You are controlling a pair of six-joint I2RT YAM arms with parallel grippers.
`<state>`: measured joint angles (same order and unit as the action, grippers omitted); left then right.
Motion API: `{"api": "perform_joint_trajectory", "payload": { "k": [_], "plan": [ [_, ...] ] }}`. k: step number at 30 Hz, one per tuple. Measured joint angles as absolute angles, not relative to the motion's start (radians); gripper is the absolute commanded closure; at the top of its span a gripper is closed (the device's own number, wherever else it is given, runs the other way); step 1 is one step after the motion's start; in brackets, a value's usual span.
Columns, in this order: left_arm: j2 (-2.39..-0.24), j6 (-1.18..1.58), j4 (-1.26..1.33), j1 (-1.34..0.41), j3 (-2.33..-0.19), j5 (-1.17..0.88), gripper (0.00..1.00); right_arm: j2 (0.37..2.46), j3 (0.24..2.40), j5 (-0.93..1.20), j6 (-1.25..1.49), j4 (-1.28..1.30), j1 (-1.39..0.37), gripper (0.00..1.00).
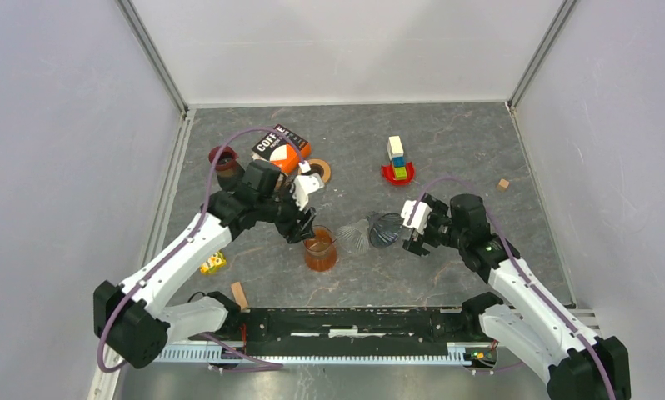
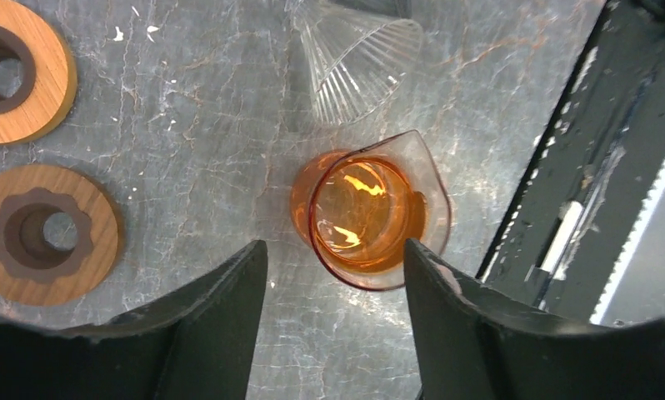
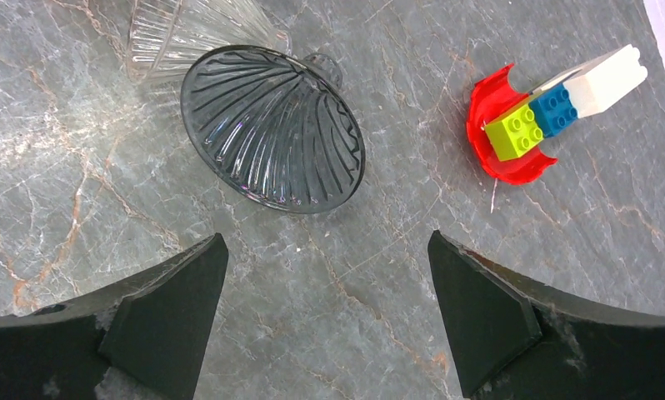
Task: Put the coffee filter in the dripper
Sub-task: Adjust the coffee server at the center of the board.
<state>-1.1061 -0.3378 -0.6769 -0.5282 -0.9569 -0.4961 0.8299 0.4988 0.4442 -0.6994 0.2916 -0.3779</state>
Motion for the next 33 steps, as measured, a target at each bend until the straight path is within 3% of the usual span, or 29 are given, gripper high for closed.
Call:
{"api": "perform_joint_trajectory", "payload": {
  "k": [13,20,29,33],
  "plan": [
    [-1.226,-0.311,-0.627,-0.636,-0.965,-0.331,0.59,0.805,0.465,0.42,-0.696,0.248,-0.378,0.02],
    [-1.248,-0.279,-0.601,-0.644,-0.964,-0.292,0.65,0.805,0.458,0.413,-0.696,0.242,-0.378,0.02],
    [-1.248,-0.277,-0.598,-0.644,-0.958,-0.288,0.81,0.806,0.45,0.407,-0.697,0.241,-0.378,0.02],
    [-1.233,-0.277,-0.611,-0.644,-0.942,-0.278,0.93,0.806,0.449,0.406,-0.698,0.241,-0.378,0.02]
  ]
}}
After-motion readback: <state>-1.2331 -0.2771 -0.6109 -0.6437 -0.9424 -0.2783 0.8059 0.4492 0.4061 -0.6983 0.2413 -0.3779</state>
